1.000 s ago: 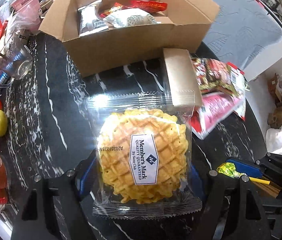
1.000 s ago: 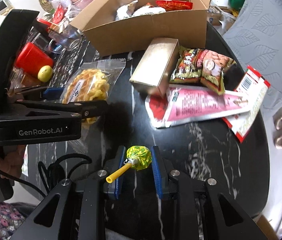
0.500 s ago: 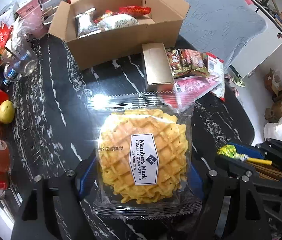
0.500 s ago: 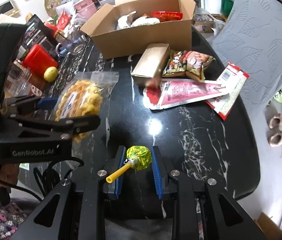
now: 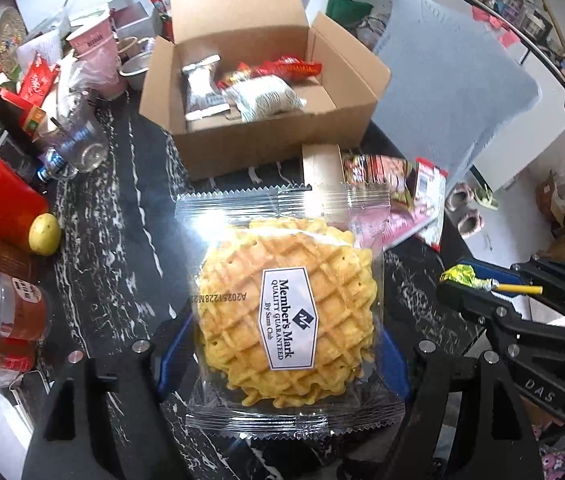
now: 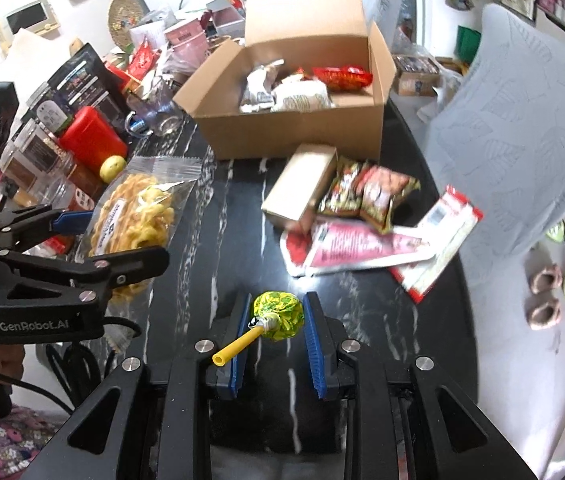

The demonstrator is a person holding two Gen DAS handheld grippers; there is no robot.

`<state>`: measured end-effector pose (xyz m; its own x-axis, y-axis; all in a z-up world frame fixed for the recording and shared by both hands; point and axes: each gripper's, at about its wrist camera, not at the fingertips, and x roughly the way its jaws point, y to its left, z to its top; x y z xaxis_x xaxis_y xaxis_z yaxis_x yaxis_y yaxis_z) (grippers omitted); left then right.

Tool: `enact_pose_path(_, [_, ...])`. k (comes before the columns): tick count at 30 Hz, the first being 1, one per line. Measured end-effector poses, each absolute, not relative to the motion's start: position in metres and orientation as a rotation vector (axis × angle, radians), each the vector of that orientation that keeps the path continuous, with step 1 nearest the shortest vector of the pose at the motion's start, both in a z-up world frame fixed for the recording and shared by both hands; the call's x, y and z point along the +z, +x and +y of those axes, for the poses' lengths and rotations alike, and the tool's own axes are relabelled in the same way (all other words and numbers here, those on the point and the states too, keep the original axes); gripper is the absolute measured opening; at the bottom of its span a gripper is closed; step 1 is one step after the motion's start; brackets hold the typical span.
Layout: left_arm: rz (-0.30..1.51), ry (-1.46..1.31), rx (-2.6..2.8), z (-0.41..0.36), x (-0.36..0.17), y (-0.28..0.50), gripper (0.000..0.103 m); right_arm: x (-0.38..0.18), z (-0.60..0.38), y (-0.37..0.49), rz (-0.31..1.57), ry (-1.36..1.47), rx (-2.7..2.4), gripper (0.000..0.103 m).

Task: Organize snacks
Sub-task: 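Lift the waffle and lollipop and carry both toward the box, then lower the waffle and lollipop into the box and open both tools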

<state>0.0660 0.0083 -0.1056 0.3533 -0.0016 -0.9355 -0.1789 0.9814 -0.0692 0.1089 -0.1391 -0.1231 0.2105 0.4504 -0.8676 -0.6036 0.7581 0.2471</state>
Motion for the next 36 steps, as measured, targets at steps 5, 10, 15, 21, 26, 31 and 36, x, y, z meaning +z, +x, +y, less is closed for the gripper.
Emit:
enact_pose_path(5, [1.173,-0.213,0.167,0.011,-0.095,0.073,0.078,-0.114,-0.137,0.133,1.126,-0.178,0.778,0.026])
enact_pose_path(10, [1.151,-0.257,0.218,0.015,-0.085,0.085,0.078,-0.105,-0.132,0.159,1.111,-0.191,0.835,0.026])
enact_pose_path(15, [1.122,-0.286,0.259,0.017,-0.078,0.103,0.078,-0.097,-0.122,0.182,1.086,-0.217,0.894,0.026])
enact_pose_path(21, [1.096,-0.3,0.299,0.025,-0.073,0.129,0.078,-0.09,-0.11,0.212,1.055,-0.238,0.938,0.026])
enact_pose_path(26, [1.082,-0.323,0.334,0.038,-0.074,0.152,0.078,-0.089,-0.099,0.241,1.046,-0.241,0.962,0.026])
enact_pose_path(31, [1.084,-0.335,0.368,0.051,-0.078,0.175,0.078,-0.092,-0.083,0.271,1.044,-0.253,0.987,0.026])
enact_pose_path(36, [1.085,-0.321,0.388,0.064,-0.083,0.202,0.078,-0.097,-0.068,0.298,1.049,-0.251,1.0,0.026])
